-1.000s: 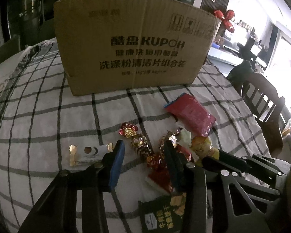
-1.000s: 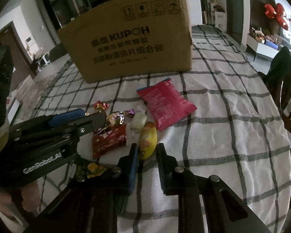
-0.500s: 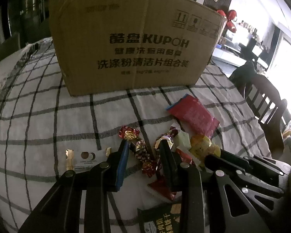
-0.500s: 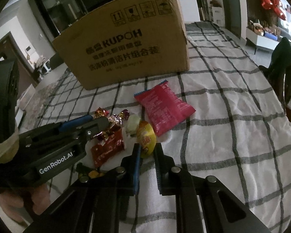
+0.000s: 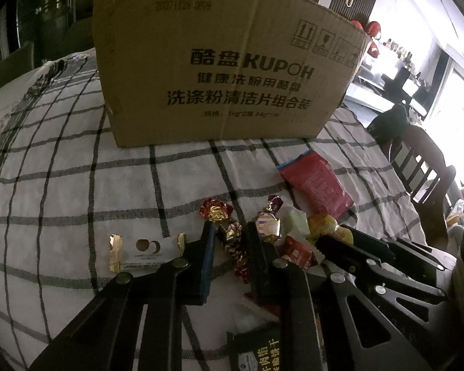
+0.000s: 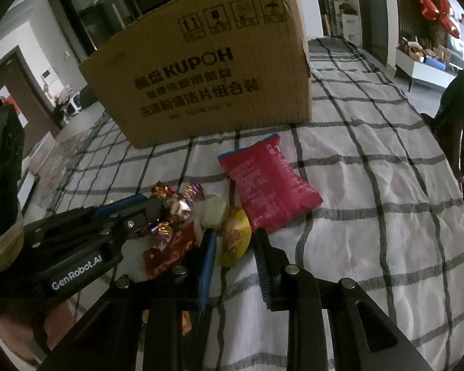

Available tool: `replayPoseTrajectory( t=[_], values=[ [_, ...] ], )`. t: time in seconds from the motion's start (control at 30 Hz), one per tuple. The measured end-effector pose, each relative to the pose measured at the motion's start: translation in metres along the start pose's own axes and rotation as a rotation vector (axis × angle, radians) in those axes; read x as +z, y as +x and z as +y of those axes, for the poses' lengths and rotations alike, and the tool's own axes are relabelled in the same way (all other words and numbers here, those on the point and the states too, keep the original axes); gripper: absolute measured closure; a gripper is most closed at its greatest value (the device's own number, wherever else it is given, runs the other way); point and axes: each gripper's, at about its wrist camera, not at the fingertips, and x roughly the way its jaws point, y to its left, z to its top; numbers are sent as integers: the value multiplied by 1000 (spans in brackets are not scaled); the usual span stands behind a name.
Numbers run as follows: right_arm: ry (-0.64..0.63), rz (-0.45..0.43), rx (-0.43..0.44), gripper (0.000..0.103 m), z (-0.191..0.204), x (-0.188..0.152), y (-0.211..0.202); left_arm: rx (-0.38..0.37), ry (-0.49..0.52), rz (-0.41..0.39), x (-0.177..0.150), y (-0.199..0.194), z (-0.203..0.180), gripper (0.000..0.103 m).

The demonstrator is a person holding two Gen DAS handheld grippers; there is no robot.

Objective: Organize snacks
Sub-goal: 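Lift the gold-wrapped candy and yellow snack pack and carry them over the box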

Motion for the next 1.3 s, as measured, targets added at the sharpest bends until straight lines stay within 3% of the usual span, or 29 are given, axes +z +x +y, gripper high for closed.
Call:
replayPoseTrajectory(
  t=[0.33, 0.73, 1.3],
  values=[
    [-32, -65, 3, 81, 11, 1, -25, 18, 27, -53, -5, -27, -8, 83],
    [-59, -169, 44, 81, 31, 12, -74, 12, 43, -178, 3, -91, -16, 83],
    [-92, -354, 61, 81, 43, 59, -132, 26, 100, -358, 52, -154, -30, 83]
  ],
)
